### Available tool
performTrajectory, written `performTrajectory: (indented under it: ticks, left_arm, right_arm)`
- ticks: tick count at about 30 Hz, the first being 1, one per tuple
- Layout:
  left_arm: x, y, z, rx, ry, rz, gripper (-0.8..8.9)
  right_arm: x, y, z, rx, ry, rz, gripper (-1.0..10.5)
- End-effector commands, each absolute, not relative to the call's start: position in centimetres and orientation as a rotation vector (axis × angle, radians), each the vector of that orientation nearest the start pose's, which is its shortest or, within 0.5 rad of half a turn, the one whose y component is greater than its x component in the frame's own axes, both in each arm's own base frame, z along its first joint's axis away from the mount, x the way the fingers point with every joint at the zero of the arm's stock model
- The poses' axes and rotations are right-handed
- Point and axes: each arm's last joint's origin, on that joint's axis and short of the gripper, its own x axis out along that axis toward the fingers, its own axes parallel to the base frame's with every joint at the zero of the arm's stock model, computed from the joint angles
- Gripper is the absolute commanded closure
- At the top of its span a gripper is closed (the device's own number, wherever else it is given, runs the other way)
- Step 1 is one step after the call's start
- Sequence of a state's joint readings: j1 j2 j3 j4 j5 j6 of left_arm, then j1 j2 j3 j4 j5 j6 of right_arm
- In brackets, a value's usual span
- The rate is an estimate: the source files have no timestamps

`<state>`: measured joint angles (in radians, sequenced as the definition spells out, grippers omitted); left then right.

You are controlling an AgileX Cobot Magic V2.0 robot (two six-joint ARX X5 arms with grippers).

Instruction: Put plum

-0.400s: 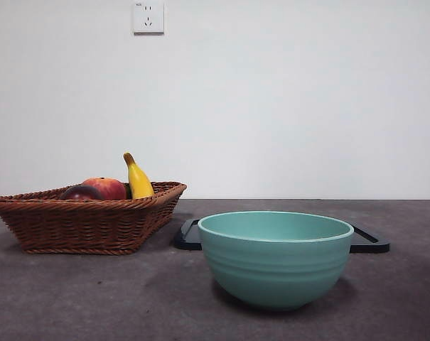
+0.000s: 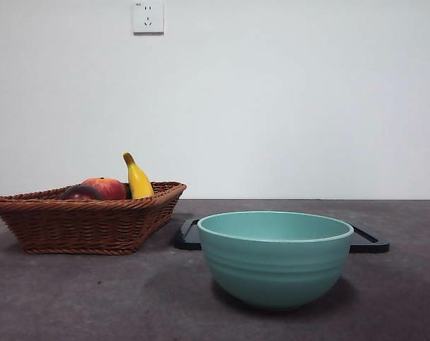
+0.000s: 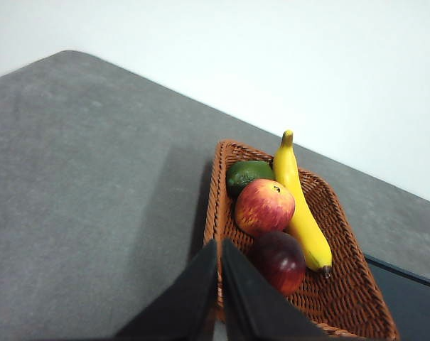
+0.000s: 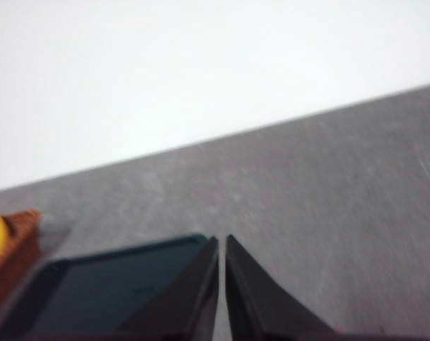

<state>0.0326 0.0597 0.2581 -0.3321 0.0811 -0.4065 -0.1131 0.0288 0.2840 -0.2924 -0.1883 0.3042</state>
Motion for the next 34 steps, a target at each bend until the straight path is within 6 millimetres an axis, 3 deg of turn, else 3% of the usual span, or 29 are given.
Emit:
performTrajectory:
  ticks: [1,11,20,26,34]
  left_arm:
    - [7.6,0.0,23.5,-0.413,0.115,-0.045,8.05]
    - [8.4,-0.6,28.6,-0.306,0.293,-0.229,8.05]
    - [10.9,-1.3,31.0,-0.273,0.529,-0.482,8.05]
    - [11.7,-1.8,32.1,-0.228,0.617,-0.568,8.05]
    - [11.5,-2.3,32.7,-0.172,0.692,-0.644,8.05]
  right_arm:
    - [6.8,-0.1,25.1,0.299,0.021,0.101,9.4]
    - [6.7,0.3,30.7,0.213,0.191,0.261,9.4]
    - [8.2,0.9,34.3,0.212,0.364,0.445,9.4]
    - [9.2,1.6,35.0,0.197,0.518,0.552,9.4]
    - [10.5,2.5,33.9,0.165,0.704,0.641,9.4]
